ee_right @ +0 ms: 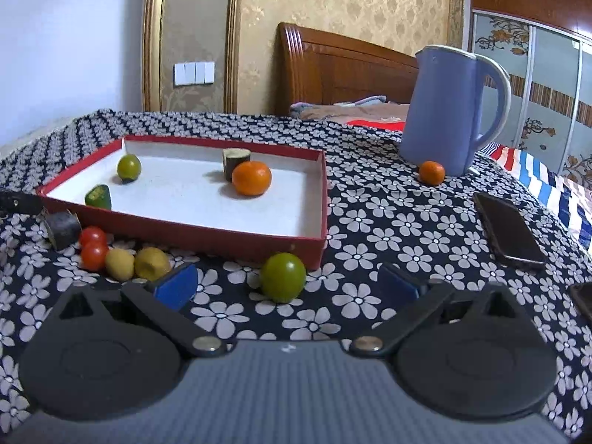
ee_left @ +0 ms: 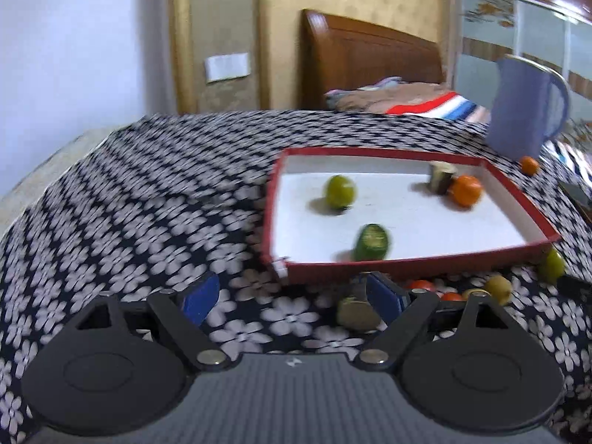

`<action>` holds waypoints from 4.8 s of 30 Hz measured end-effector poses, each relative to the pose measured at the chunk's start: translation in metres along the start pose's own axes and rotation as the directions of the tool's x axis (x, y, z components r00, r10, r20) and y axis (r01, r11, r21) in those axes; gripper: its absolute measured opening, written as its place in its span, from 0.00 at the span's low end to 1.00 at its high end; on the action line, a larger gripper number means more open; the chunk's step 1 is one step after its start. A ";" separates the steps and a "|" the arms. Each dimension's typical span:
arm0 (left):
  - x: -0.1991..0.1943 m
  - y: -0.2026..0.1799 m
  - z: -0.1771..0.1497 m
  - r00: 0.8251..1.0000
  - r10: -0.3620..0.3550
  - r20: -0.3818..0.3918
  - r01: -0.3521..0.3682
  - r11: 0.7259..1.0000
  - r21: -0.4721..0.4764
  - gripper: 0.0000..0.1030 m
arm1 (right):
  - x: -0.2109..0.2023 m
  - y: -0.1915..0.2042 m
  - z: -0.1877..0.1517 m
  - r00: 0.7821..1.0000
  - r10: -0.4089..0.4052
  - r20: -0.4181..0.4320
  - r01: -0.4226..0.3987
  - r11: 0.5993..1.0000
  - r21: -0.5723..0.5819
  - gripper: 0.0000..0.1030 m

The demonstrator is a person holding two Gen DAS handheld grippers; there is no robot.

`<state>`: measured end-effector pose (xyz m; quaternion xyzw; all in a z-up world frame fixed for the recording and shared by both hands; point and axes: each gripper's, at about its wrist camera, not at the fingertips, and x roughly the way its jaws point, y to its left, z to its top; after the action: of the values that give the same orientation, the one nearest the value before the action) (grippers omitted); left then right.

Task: Organize fruits
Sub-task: 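Grasp a dark cylinder piece with the left gripper while the right gripper grasps a green tomato, then lift and carry the cylinder piece and green tomato over the tray, then lower the cylinder piece and green tomato into the tray, opening both grippers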

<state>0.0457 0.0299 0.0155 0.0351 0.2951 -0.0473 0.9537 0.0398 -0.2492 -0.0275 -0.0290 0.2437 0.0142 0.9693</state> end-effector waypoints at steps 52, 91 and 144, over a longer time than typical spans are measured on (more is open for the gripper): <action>0.009 -0.030 0.005 0.990 -0.144 0.016 0.143 0.989 0.039 0.32 | 0.010 0.011 0.019 0.997 0.071 -0.015 -0.069 0.993 0.097 0.29; 0.002 -0.060 0.049 0.995 -0.087 0.052 0.086 0.996 0.027 0.32 | 0.004 0.043 0.067 0.993 0.096 0.066 -0.098 0.994 0.039 0.29; 0.130 -0.049 0.109 0.997 -0.014 -0.077 0.015 1.000 0.018 0.32 | 0.107 0.051 0.123 0.995 0.087 -0.046 -0.086 0.996 0.008 0.29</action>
<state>0.2084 -0.0382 0.0297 0.0435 0.3313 -0.0557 0.9409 0.1902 -0.1887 0.0277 -0.0157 0.2669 0.0548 0.9620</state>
